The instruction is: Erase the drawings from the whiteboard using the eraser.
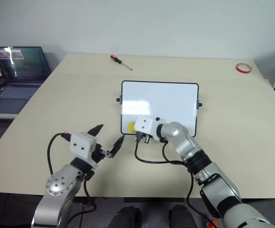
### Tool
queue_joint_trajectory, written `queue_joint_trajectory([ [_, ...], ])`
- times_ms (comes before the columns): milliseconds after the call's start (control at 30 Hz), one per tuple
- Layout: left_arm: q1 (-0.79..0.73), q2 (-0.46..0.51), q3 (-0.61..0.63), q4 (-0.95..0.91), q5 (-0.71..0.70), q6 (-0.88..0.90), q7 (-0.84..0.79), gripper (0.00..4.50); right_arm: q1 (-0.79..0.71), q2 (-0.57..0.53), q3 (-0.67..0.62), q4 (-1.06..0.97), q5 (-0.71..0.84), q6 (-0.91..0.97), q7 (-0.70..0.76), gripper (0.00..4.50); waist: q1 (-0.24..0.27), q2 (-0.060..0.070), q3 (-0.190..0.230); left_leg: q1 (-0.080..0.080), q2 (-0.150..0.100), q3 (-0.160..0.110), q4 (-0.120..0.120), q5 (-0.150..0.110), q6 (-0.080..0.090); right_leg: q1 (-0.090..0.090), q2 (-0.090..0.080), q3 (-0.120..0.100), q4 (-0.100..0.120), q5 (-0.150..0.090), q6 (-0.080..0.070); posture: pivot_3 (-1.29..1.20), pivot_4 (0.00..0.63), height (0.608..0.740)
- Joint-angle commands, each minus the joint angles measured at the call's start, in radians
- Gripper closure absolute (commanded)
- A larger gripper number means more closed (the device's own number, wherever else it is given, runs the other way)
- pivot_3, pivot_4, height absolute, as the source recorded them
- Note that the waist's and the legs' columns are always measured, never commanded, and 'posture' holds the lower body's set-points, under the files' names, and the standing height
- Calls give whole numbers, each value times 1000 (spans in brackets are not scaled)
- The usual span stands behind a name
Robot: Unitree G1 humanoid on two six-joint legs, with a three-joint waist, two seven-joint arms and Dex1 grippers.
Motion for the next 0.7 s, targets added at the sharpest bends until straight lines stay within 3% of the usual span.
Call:
queue_joint_trajectory([
  [33,-12,-1,-7,-38,8,-8,9,0,8,-33,-12,13,-29,64,-8,3293,1,0,0,0,0,0,0,0,0,0,0,0,0,0,0,0,150,740],
  [400,-48,-10,-28,4,8,-22,-1,0,-177,-86,-119,196,-26,30,-186,3293,3,0,0,1,0,-3,1,2,0,-1,0,-3,-1,2,-1,0,150,740],
  [700,-71,-16,-42,36,8,-38,-4,0,-105,-120,-55,91,-47,41,-99,3293,4,0,0,0,0,-2,1,2,0,2,0,-2,-1,2,-1,0,150,740],
])
